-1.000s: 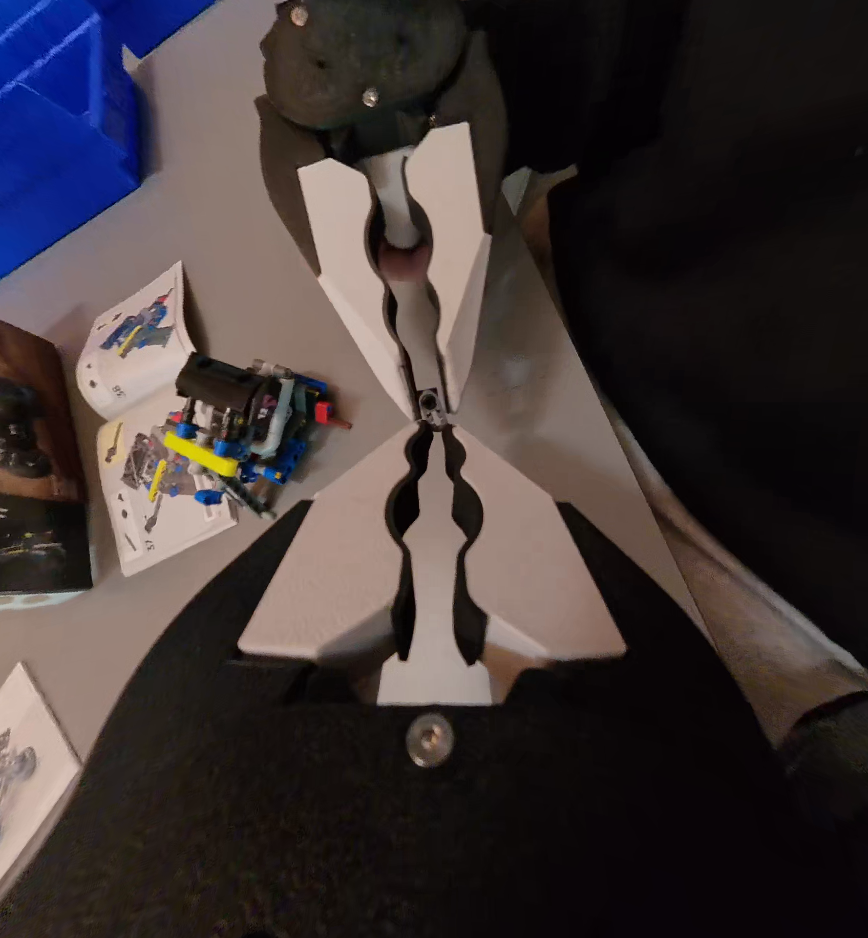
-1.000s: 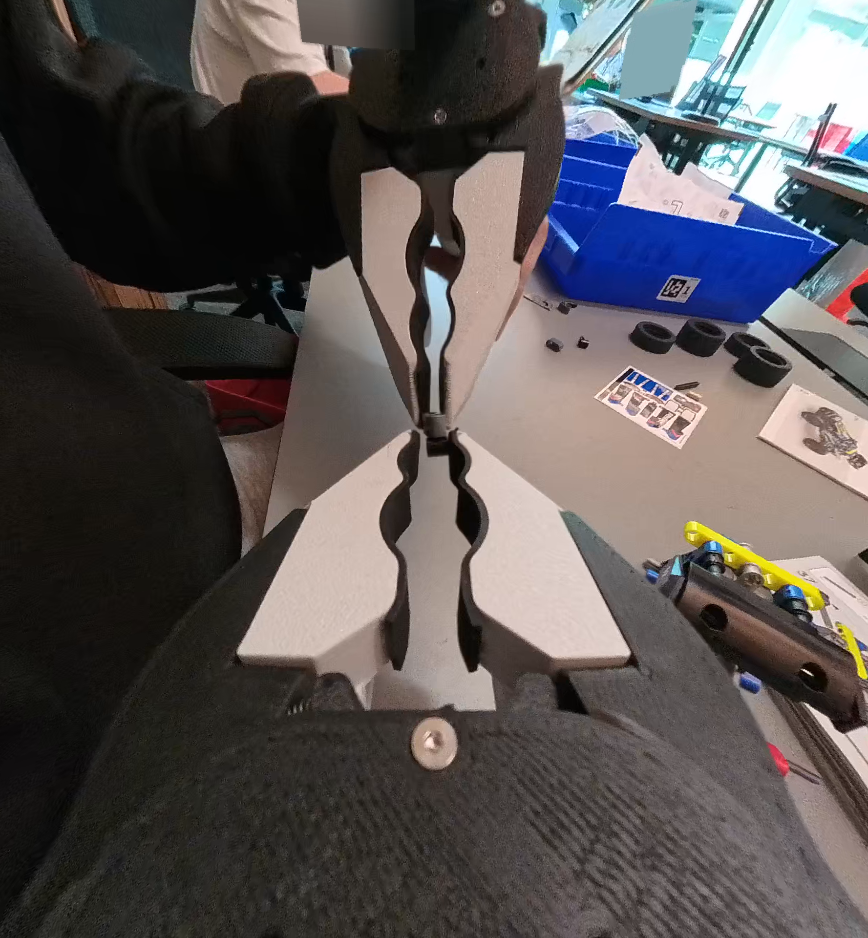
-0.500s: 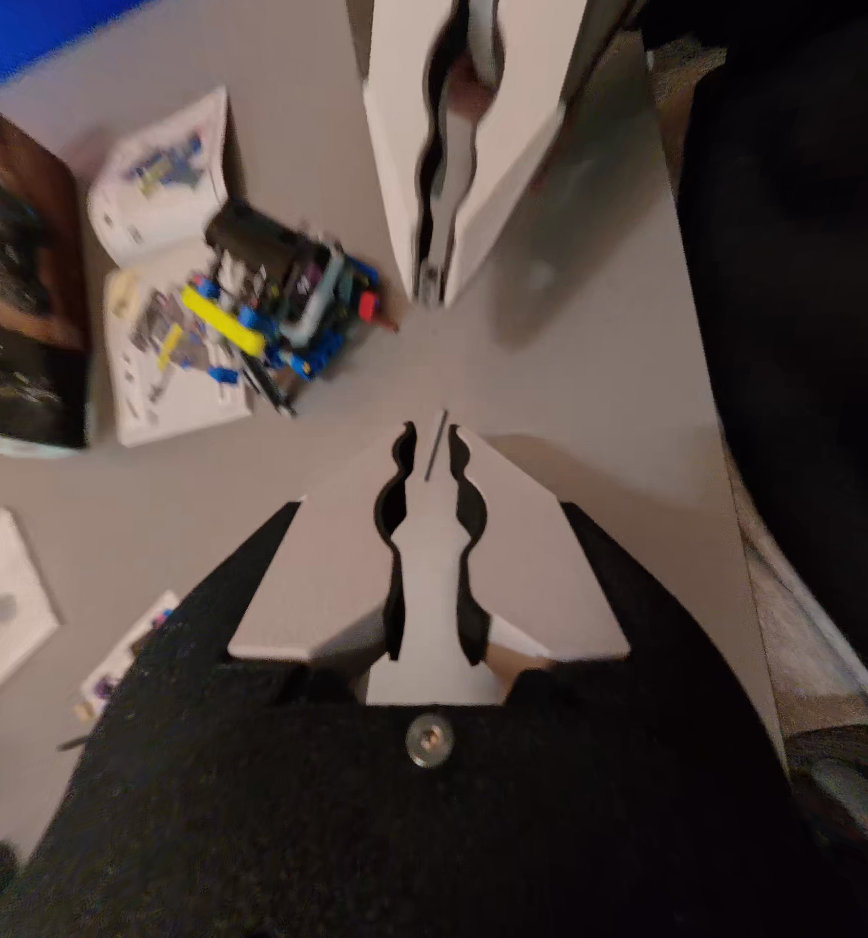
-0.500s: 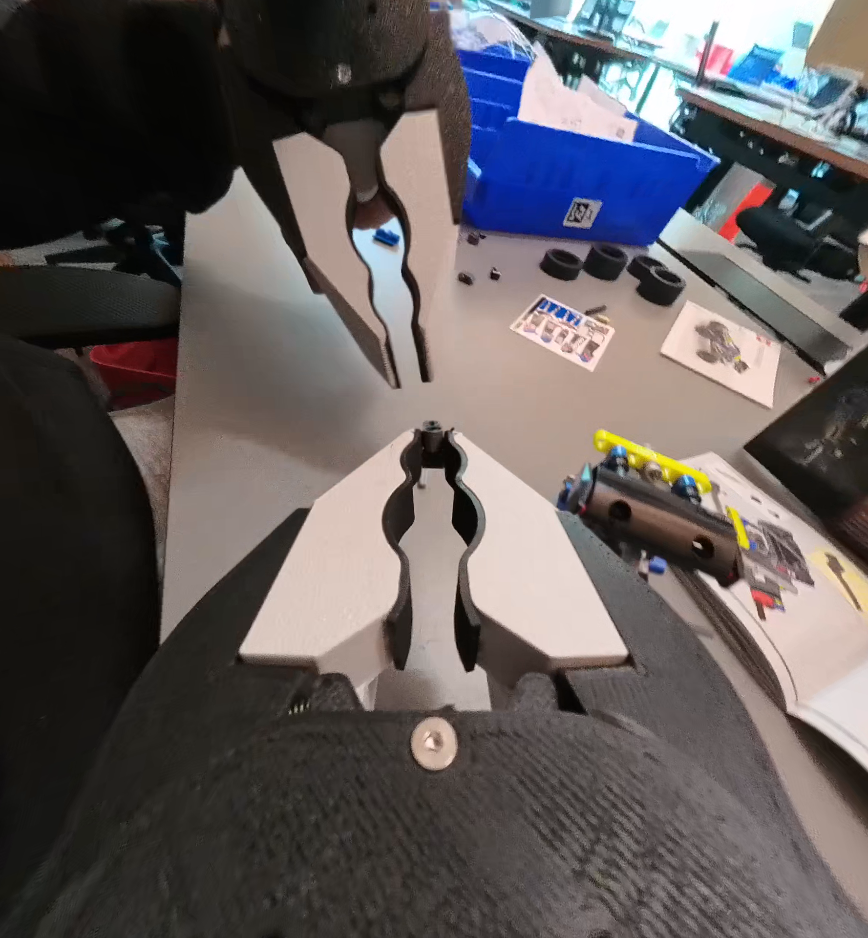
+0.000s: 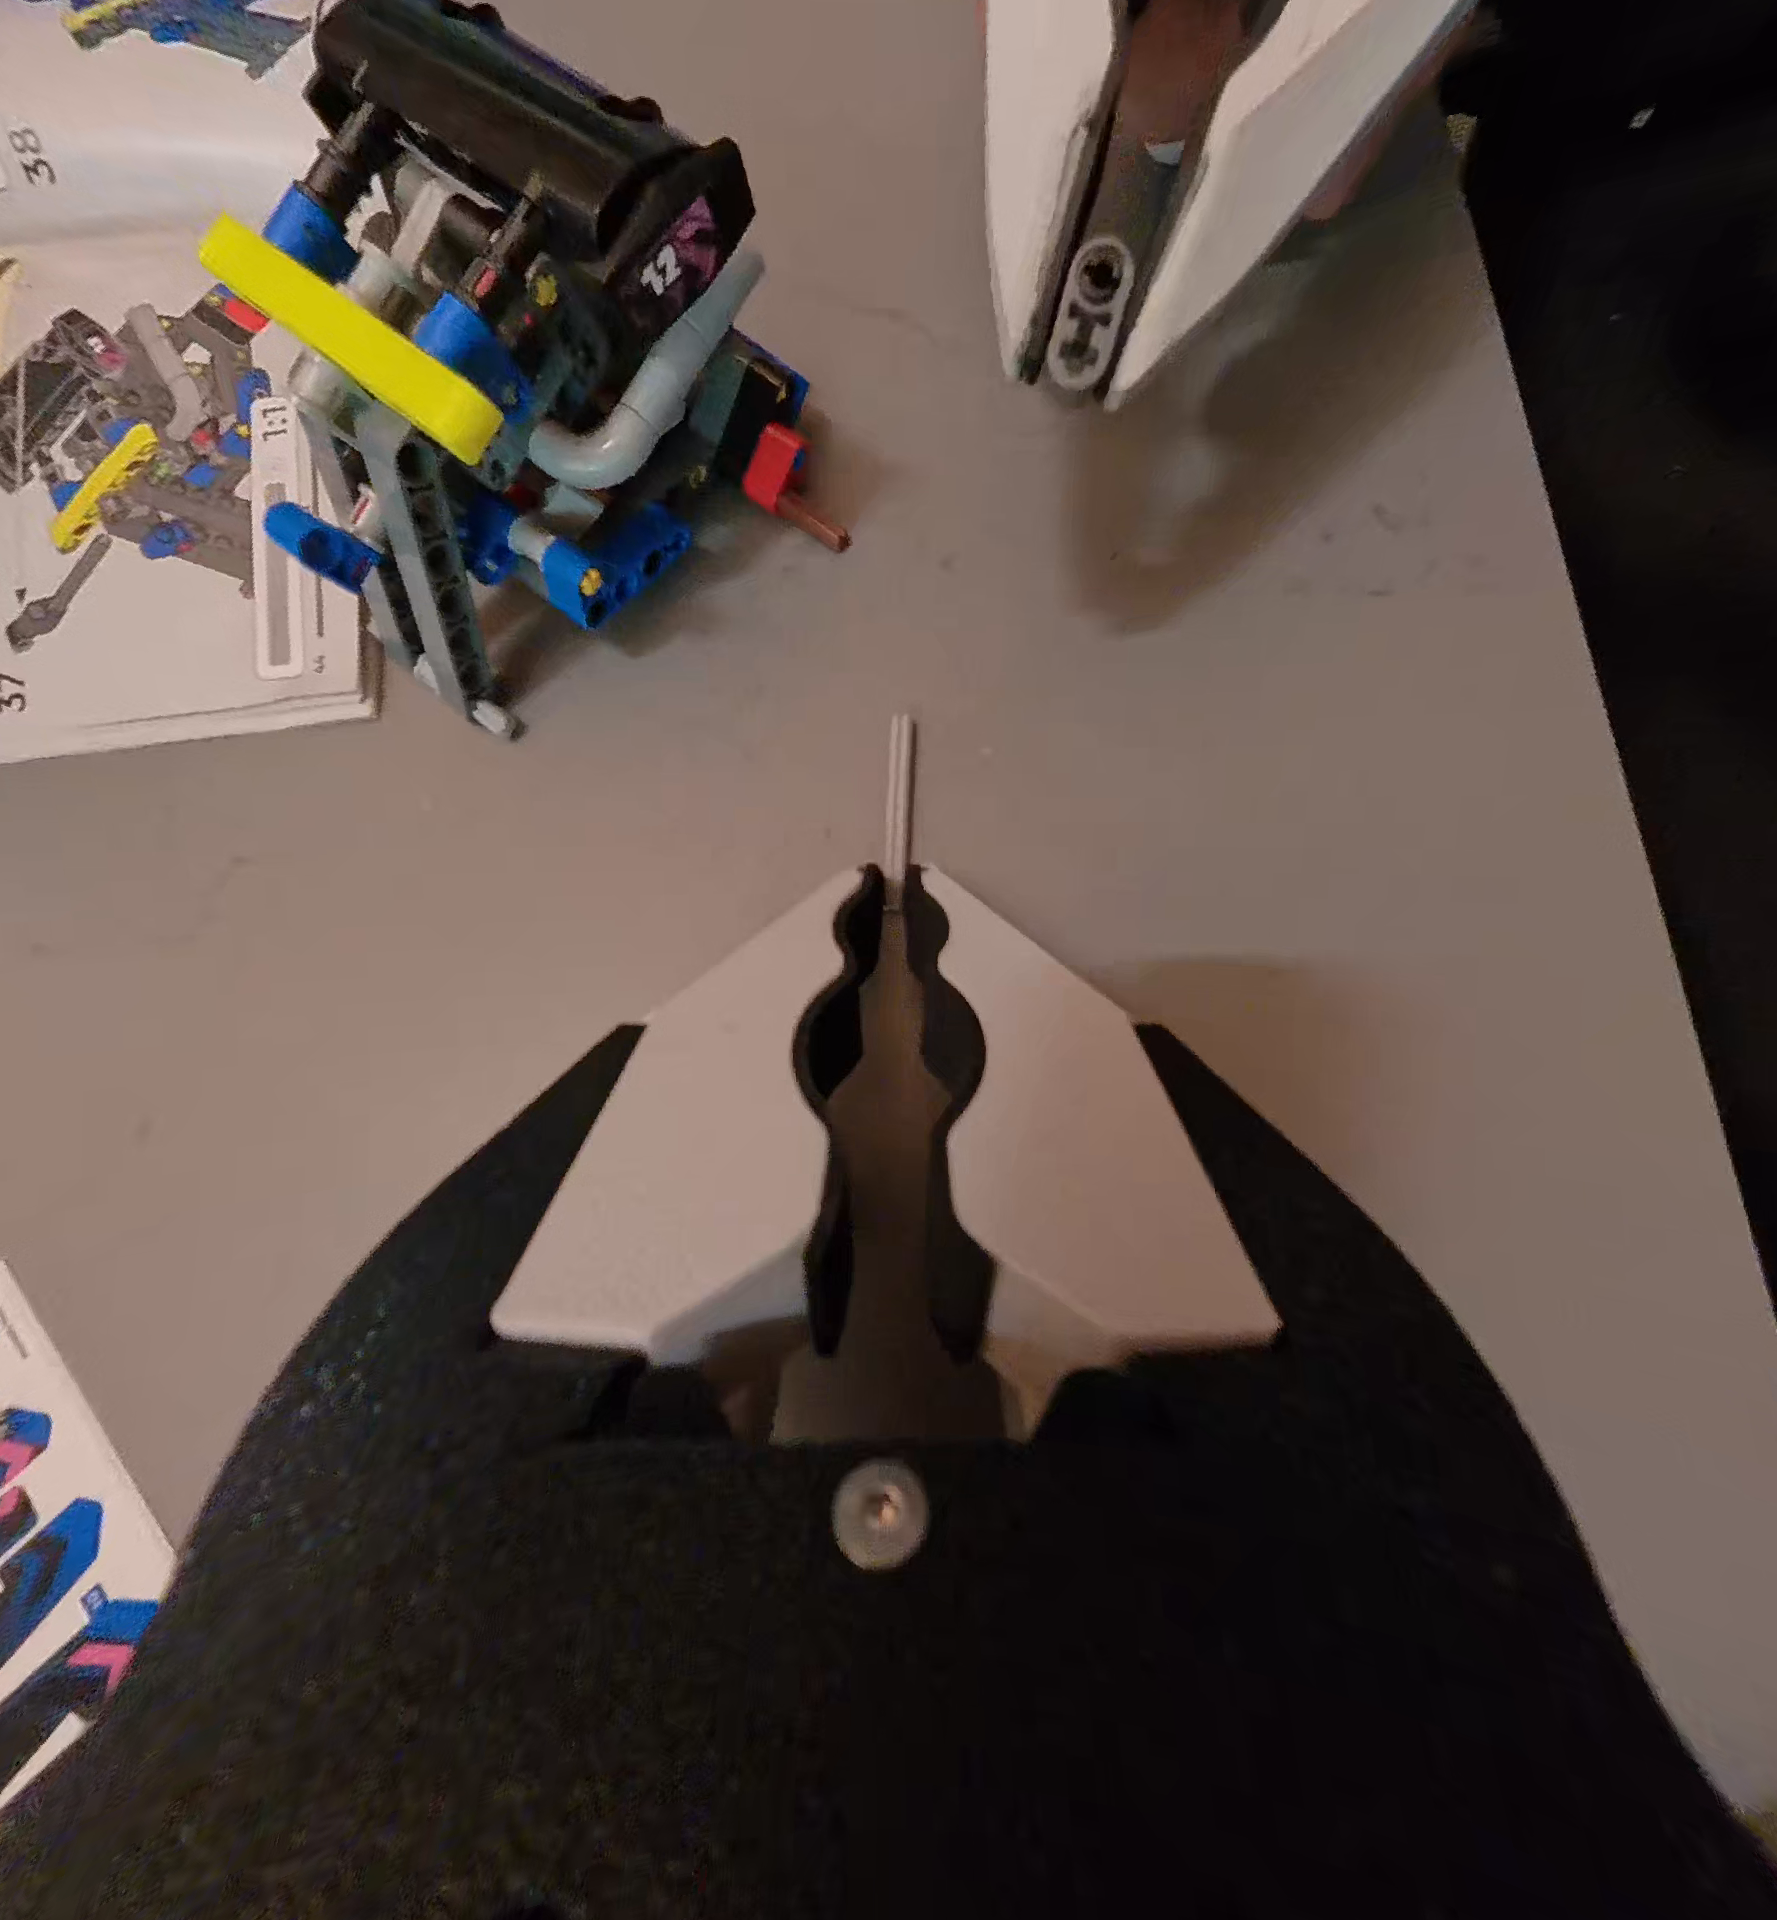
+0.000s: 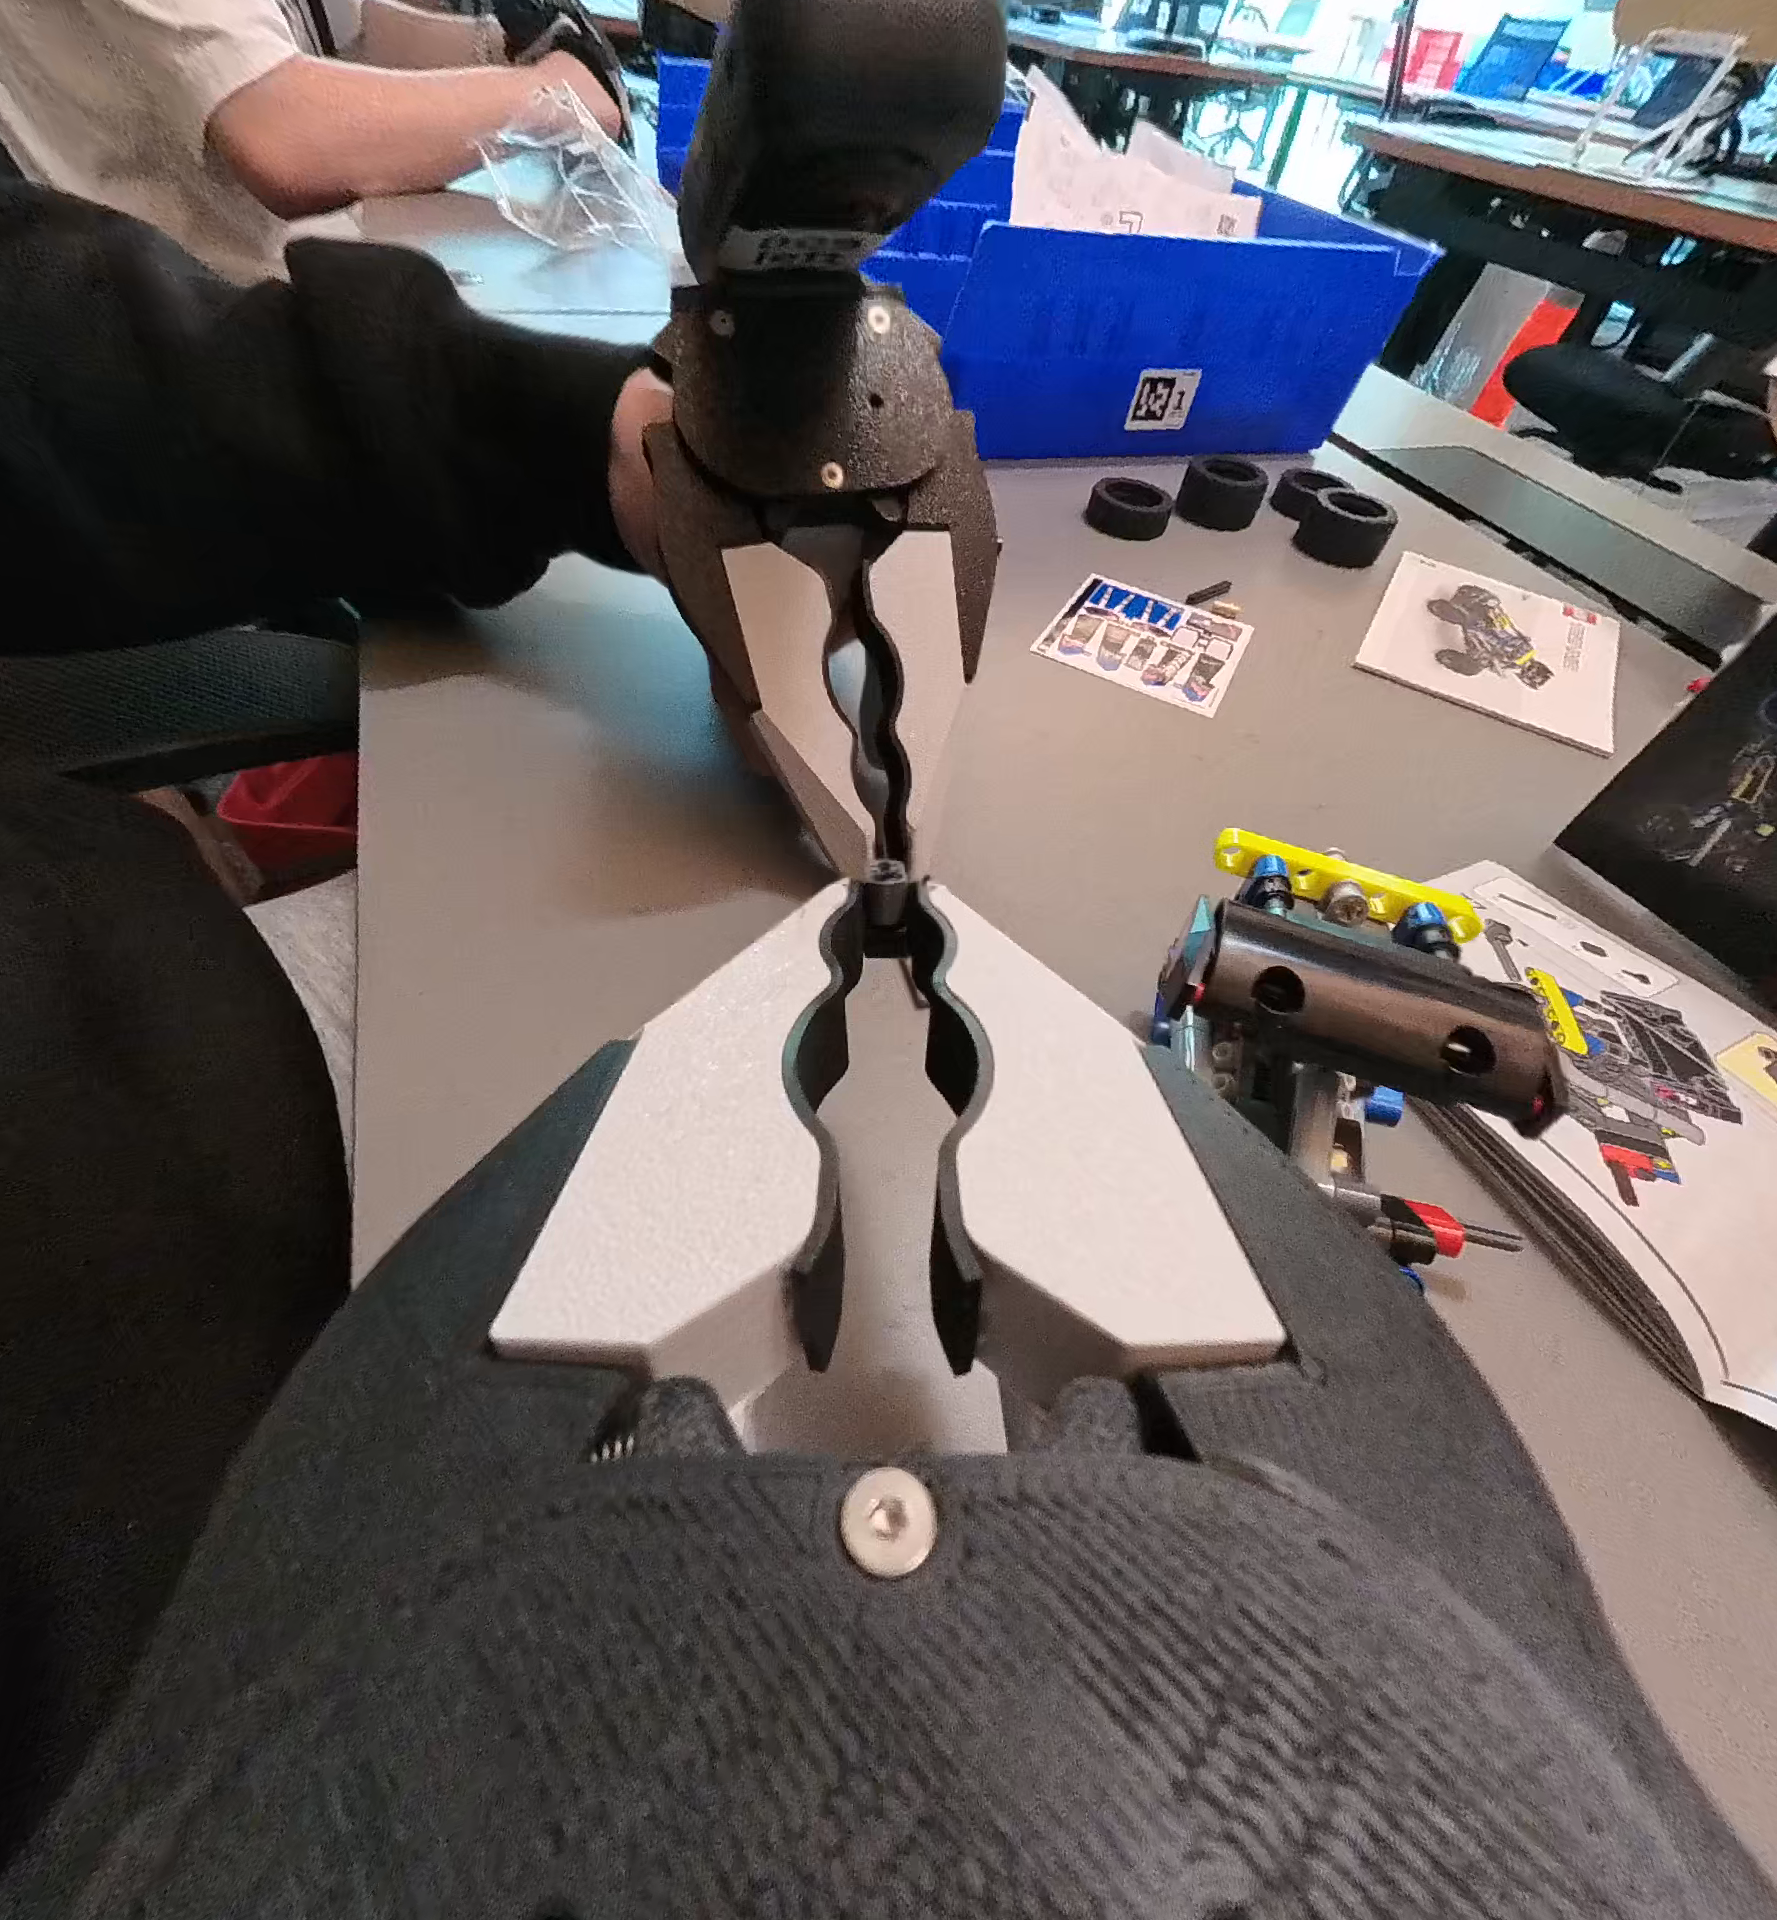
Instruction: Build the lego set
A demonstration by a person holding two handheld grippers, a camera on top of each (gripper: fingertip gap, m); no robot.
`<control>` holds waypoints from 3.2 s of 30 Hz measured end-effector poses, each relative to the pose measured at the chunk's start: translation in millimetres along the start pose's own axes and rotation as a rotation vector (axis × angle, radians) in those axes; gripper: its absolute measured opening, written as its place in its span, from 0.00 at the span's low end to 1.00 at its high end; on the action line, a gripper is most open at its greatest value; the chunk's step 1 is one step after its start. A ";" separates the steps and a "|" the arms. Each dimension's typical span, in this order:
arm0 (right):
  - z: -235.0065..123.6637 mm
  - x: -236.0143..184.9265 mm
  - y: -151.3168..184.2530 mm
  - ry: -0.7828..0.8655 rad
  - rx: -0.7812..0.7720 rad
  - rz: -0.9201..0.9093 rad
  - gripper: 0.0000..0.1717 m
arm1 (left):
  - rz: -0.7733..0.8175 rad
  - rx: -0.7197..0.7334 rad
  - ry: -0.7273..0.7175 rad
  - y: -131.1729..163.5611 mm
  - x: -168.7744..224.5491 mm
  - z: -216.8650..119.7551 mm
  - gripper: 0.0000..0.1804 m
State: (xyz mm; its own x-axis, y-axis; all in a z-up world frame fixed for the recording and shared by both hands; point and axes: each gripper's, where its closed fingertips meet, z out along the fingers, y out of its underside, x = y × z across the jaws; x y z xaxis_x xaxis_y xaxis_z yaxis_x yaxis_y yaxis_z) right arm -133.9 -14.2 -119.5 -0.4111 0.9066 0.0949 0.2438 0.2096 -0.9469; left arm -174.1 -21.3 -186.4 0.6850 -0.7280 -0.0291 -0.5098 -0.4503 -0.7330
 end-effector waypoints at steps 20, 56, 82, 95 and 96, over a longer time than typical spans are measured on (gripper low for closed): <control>19.5 -8.4 28.8 0.043 -0.301 -0.311 0.03 | 0.287 -0.351 -0.162 -11.0 14.9 -28.5 0.01; 21.6 -19.1 -44.3 0.054 0.140 -0.190 0.01 | -0.080 0.544 -0.067 -81.9 31.8 -65.4 0.01; 35.0 -27.2 46.9 -0.099 -0.377 -0.232 0.17 | -0.121 0.358 -0.096 -41.1 23.5 -40.1 0.01; 31.9 -22.8 43.0 -0.108 -0.344 0.153 0.07 | -0.048 0.278 -0.149 -32.7 29.7 -41.4 0.01; 31.6 -22.0 47.5 -0.095 -0.371 0.140 0.07 | -0.046 0.278 -0.144 -33.3 31.0 -41.0 0.01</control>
State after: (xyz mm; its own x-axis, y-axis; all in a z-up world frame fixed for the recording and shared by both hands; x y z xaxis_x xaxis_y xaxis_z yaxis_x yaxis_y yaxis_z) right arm -141.1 -35.8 -176.3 -0.4266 0.9016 -0.0720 0.5961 0.2204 -0.7721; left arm -157.3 -50.1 -135.0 0.7807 -0.6207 -0.0726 -0.3281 -0.3082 -0.8929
